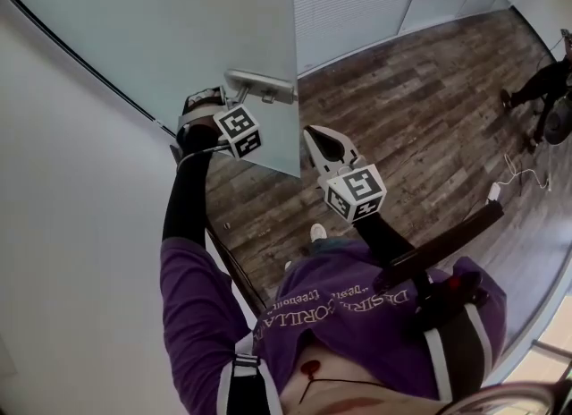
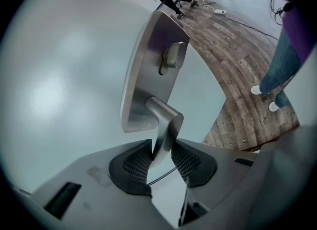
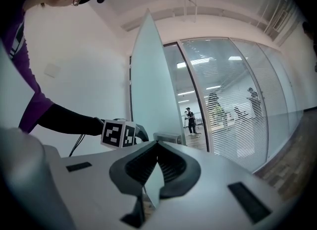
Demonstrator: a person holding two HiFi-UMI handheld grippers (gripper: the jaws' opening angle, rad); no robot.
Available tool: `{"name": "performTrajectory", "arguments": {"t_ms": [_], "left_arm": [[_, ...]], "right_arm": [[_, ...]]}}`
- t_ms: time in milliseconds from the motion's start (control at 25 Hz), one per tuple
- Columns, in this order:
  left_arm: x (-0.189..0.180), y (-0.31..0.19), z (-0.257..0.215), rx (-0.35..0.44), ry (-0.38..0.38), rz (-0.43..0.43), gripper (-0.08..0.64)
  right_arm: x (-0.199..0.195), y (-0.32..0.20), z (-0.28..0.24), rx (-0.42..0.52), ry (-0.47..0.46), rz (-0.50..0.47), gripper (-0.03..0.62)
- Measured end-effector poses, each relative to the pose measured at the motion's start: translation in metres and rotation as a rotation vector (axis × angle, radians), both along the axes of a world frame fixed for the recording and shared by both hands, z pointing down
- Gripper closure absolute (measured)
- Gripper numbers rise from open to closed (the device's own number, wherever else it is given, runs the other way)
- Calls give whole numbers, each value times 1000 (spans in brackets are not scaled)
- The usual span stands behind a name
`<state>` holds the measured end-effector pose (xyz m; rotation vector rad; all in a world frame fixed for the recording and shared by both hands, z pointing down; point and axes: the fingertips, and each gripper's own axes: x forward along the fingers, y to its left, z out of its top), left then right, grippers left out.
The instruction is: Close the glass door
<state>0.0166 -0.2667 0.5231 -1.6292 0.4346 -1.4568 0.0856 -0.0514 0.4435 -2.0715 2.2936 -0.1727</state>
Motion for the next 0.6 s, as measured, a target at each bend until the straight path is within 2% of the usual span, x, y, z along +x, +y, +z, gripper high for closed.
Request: {"name": "performTrajectory", "arguments": {"t_ms": [240,400,600], "left_arm": [[21,-11,3,20,23,-12,437],[31,-4,5,13,25,-9,437],[51,-19,2,0,13,10,439]], "right_arm": [[33,-5,18,-20,-27,8,595],[37,3,20,-2,-52,-5,595],[46,-17,17,-1,-55,3,595]]}}
